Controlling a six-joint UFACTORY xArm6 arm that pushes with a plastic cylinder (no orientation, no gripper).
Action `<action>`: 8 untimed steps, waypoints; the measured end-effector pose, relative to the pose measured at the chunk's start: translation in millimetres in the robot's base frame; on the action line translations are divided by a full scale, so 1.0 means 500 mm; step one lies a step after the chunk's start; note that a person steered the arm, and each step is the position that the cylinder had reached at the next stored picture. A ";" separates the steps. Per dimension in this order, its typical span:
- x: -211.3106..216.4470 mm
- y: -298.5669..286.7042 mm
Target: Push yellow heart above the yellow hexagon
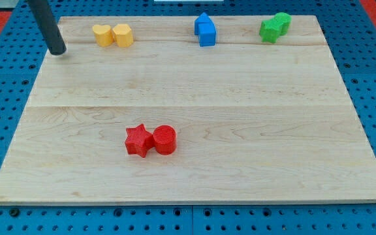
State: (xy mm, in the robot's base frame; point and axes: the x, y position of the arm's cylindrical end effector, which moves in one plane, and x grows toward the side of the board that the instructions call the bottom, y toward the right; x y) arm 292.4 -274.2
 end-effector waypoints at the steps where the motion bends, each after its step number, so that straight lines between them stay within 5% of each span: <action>1: -0.015 -0.032; 4: -0.068 0.196; 8: -0.182 0.176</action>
State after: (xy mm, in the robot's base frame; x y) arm 201.4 -186.3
